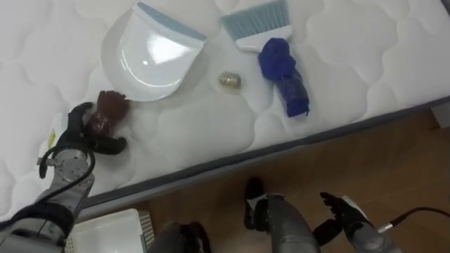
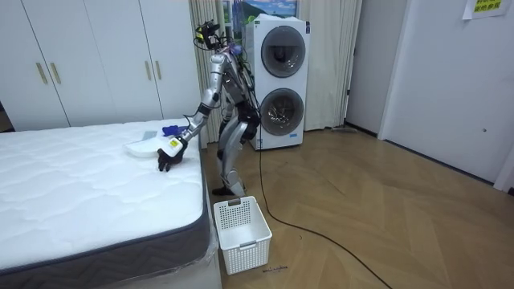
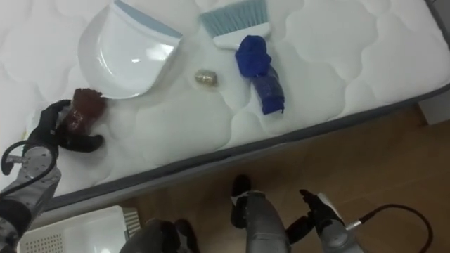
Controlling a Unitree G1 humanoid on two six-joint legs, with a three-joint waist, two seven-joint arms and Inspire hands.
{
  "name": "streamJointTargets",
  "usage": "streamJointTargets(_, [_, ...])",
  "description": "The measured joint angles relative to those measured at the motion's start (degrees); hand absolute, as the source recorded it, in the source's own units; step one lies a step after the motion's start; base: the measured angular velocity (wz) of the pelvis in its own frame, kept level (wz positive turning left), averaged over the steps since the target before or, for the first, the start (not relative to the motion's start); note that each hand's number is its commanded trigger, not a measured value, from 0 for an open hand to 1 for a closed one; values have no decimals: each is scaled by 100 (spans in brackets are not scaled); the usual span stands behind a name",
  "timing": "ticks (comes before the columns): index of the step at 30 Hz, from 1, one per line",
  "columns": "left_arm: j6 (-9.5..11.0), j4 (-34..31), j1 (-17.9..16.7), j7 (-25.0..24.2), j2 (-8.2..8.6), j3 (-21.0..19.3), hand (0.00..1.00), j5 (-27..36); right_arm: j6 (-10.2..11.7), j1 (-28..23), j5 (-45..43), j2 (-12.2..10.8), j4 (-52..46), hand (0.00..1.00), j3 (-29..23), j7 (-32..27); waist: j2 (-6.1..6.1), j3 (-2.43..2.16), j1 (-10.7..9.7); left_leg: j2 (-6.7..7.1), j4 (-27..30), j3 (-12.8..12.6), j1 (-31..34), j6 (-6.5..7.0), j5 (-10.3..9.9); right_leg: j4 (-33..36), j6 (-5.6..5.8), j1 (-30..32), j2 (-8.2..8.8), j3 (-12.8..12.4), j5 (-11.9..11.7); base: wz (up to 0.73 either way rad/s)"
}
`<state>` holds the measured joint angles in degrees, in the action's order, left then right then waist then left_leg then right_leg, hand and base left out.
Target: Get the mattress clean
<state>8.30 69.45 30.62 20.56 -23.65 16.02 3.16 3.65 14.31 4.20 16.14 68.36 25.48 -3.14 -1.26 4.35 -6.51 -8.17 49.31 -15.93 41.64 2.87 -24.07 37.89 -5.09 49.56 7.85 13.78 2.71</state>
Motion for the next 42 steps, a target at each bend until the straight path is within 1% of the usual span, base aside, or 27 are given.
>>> streamJointTargets(1, [-61,42,44,-31,-39,2,100,2,0,0,2,-2,-9,0,1,0,-1,-1,-19,4,4,-4,-5,-6,3,0,-19,-1,-8,-24,-23,0])
streamJointTargets(3, [-126,144,103,-20,-38,2,100,7,0,1,3,-10,-49,0,17,0,-2,-1,-76,1,4,-19,-11,1,1,-1,-7,-1,-3,-36,-32,0])
streamJointTargets(5, [-225,164,149,27,-106,-3,100,8,-1,-34,3,-13,-124,0,16,-11,-4,-2,-137,-1,4,-40,-16,20,-5,-10,8,-1,4,-38,-46,-5])
streamJointTargets(6, [-249,165,165,27,-130,-3,100,8,-1,-43,3,-13,-129,0,15,-14,-4,-1,-142,-2,3,-45,-17,27,-6,-9,12,-1,6,-38,-49,-5])
streamJointTargets(8, [-359,186,247,27,-204,-2,100,46,-5,-95,10,-12,-156,0,15,-44,-6,-1,-154,2,-2,-47,-25,63,-3,-9,22,-1,18,-36,-56,0])
streamJointTargets(11, [-515,208,303,28,-204,7,100,137,-27,-106,38,-12,-157,0,14,-52,-15,-4,-165,3,-7,-56,-37,83,-12,-12,35,-1,28,-32,-56,0])
streamJointTargets(12, [-578,208,310,28,-200,90,100,137,-74,-116,48,-13,-163,0,14,-52,-17,-4,-166,3,-9,-60,-40,95,-18,-12,44,-1,30,-32,-50,0])
streamJointTargets(14, [-640,207,320,25,-185,227,100,132,-123,-155,47,-12,-170,0,15,-81,-27,-4,-174,2,-11,-61,-40,107,-25,-1,65,-1,39,-25,-38,2])
streamJointTargets(17, [-742,205,342,-21,-165,243,100,139,-126,-217,30,-12,-220,0,14,-169,-30,-4,-174,-4,-10,-60,-40,116,-31,6,90,-1,41,-23,-19,2])
streamJointTargets(20, [-809,201,403,-87,-158,244,100,176,-132,-268,46,-8,-250,0,14,-243,-47,-9,-174,-1,-22,-62,-41,127,-38,29,92,-10,91,32,15,6])
streamJointTargets(25, [-816,192,410,-84,-145,232,100,172,-119,-369,66,-7,-413,0,14,-389,-50,-7,-179,-6,-27,-67,-46,128,-41,54,97,-17,113,53,39,5])
streamJointTargets(27, [-815,204,408,15,-139,219,100,142,-121,-373,241,-1,-410,0,14,-389,-74,-1,-153,-32,-37,-66,-48,123,-39,-10,83,-44,84,78,32,-2])
streamJointTargets(31, [-811,208,403,122,-129,220,100,116,-102,-439,389,-1,-414,0,12,-389,-86,5,-137,-40,-46,-72,-75,120,-37,-19,77,-63,81,84,32,0])
streamJointTargets(34, [-787,207,369,183,-128,217,100,116,-68,-508,731,3,-419,0,3,-436,-93,4,-118,-40,-65,-84,-104,119,-38,-16,75,-78,92,70,35,0])
streamJointTargets(36, [-771,206,350,332,-128,216,100,113,-50,-568,990,5,-419,0,-54,-436,-93,3,-118,-31,-70,-85,-137,118,-37,25,79,-93,102,66,54,2])
streamJointTargets(38, [-698,200,290,487,-128,185,100,36,-45,-577,1139,3,-420,0,-152,-436,-93,3,-96,-18,-70,-115,-177,118,-37,82,76,-93,120,49,89,0])
streamJointTargets(39, [-591,191,177,582,-129,66,100,-195,-36,-578,1148,-1,-417,0,-219,-434,-104,-5,-70,-17,-77,-126,-213,113,-40,99,73,-112,119,37,106,0])
streamJointTargets(41, [-491,190,12,702,-136,-34,100,-476,16,-603,1168,0,-401,0,-255,-426,-116,-12,-48,-22,-122,-130,-286,96,-46,77,68,-175,106,40,114,0])
streamJointTargets(42, [-452,188,-64,783,-135,-33,100,-566,28,-616,1230,10,-390,0,-262,-434,-113,-14,5,-21,-161,-135,-326,80,-37,59,66,-213,104,42,115,0])
